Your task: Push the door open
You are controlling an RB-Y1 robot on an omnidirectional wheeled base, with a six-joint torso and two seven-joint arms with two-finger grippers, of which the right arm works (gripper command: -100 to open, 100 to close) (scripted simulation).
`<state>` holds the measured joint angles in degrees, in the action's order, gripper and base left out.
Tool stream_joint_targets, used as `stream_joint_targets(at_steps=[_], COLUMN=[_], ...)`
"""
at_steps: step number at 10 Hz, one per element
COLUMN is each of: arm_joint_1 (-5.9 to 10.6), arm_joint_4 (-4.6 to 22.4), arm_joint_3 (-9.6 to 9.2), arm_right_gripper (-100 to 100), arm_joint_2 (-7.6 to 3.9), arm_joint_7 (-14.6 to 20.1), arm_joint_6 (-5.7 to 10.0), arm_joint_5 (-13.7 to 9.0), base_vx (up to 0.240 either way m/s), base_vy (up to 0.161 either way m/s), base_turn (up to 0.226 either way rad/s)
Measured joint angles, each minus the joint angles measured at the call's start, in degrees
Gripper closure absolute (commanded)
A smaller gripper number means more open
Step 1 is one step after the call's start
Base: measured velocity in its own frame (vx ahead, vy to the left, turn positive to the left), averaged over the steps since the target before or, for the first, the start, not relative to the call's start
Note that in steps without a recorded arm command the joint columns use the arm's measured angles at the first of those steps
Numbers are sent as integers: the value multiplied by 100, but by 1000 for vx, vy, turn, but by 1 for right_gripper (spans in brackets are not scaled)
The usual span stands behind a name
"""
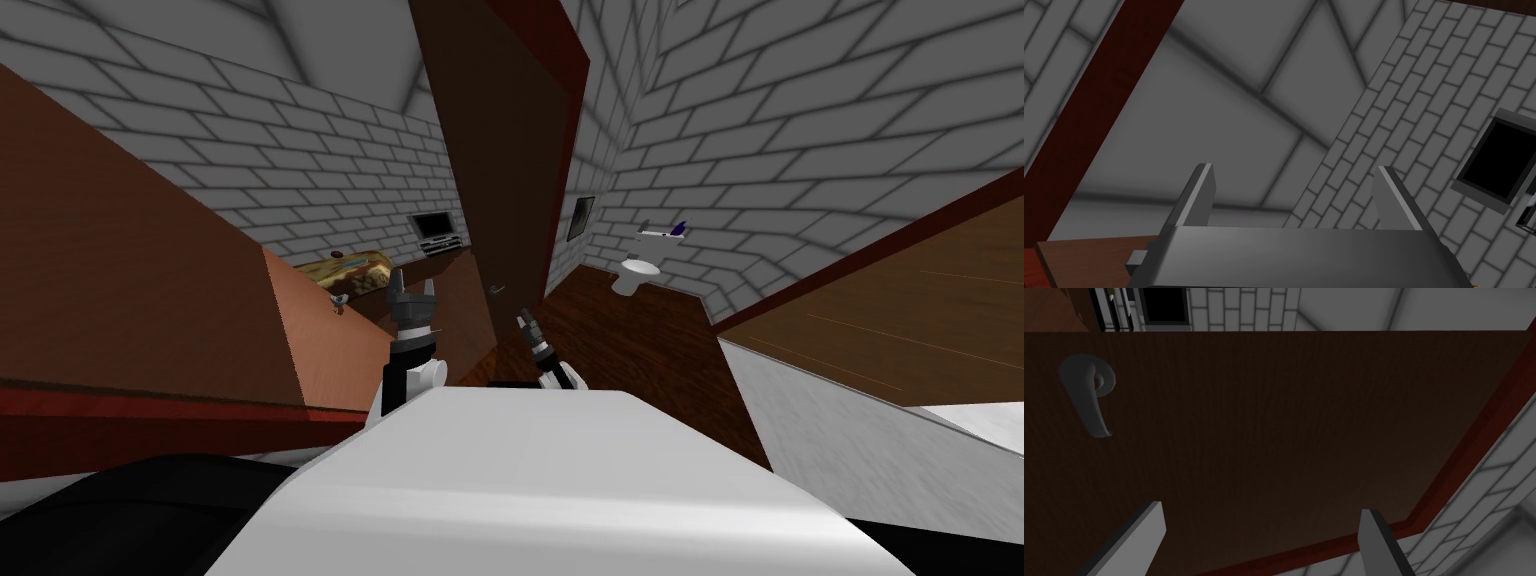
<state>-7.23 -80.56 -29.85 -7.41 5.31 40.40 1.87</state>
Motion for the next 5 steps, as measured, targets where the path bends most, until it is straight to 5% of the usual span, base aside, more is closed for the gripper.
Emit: stream_joint_targets(at_steps=[5], arm_joint_1=[216], arm_joint_4=[567], arm_joint_3=[-460], arm_right_gripper=[-100], arm_joint_2=[-82], arm_joint_7=[90], arm_joint_6=[23], arm_joint_5=[-32], base_vx=[116], base_vy=[-9], base_turn=[-31])
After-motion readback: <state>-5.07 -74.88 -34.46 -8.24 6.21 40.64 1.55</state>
